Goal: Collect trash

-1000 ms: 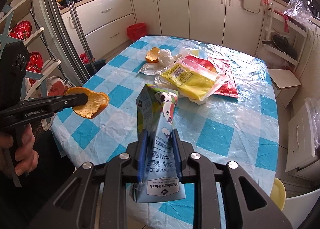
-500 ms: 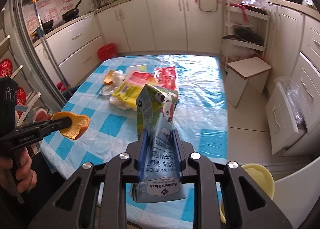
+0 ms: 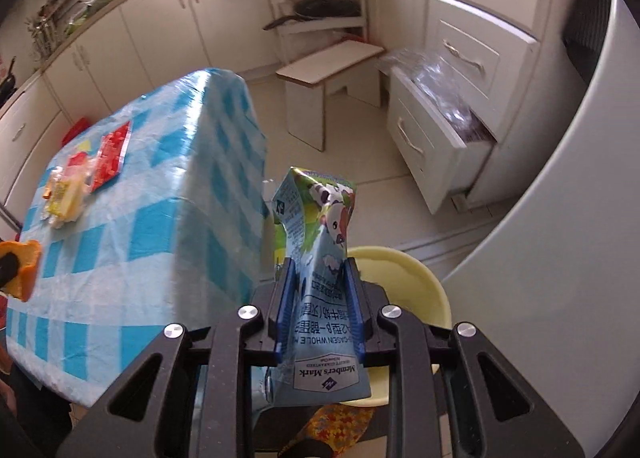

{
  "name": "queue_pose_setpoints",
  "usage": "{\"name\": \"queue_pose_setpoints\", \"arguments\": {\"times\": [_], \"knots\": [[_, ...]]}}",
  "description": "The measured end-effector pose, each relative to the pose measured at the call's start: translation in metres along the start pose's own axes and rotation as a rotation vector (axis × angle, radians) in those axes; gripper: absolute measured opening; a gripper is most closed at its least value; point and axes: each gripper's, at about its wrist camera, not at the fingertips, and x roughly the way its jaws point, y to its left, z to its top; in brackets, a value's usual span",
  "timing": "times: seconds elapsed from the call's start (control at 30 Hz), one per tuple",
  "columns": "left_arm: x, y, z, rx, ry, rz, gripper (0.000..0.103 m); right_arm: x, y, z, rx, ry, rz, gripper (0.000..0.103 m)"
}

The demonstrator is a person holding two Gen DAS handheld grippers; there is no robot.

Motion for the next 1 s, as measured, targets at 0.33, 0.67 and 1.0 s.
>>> {"name": "queue_pose_setpoints", "arguments": {"times": [0.33,0.67,1.0], "knots": [[0.050,-0.056,-0.001,0.089,0.077,-0.040,0.006,-0.014,-0.030,0.022,0.156,-0.056,-0.014,0.063],[0.162,-0.132,-0.023,0.101,0.253,-0.062,0.014,-0.117,-0.039,0.045,0.204,-0.505,0.084,0.074],[0.165,-0.147,-0.033,0.077,0.285,-0.076,0.045,-0.117,-0.040,0.053,0.234,-0.489,0.140,0.075]]}}
